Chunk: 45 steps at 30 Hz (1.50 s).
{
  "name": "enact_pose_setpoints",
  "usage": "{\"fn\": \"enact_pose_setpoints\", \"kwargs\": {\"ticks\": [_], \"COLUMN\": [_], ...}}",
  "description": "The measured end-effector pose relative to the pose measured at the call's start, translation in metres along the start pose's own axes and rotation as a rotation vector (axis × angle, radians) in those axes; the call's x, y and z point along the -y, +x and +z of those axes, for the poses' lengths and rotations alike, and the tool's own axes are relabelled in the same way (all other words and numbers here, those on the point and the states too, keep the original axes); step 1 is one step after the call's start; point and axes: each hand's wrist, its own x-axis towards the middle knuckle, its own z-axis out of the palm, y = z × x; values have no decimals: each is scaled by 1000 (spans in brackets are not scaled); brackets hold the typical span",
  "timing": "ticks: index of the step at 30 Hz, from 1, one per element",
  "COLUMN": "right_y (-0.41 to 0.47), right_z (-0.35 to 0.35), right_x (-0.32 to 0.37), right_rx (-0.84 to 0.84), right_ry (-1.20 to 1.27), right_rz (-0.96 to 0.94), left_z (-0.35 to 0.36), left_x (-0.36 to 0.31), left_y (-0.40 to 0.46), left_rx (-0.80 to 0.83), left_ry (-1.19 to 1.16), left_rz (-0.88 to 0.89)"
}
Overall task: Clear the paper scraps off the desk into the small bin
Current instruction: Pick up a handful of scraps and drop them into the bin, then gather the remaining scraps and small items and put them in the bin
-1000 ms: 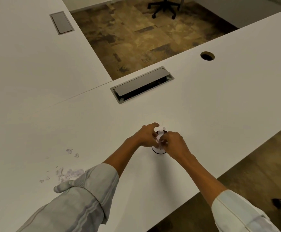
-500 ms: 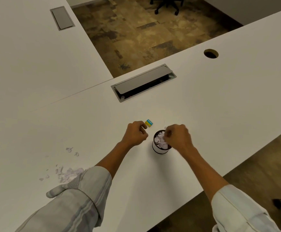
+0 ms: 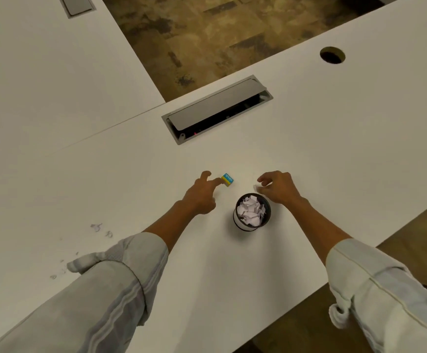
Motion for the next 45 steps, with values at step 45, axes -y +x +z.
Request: {"fn": "enact_pose_setpoints", "kwargs": {"ticks": [45], "right_y": [-141], "right_z": [5], "right_x": [61], "right_rx": [-239], "right_ry": [331], "right_rz": [-167], "left_z": [50], "left_x": [44], "left_y": [-135], "left_rx": [-563], "left_ry": [-441], "left_rz": [88]}}
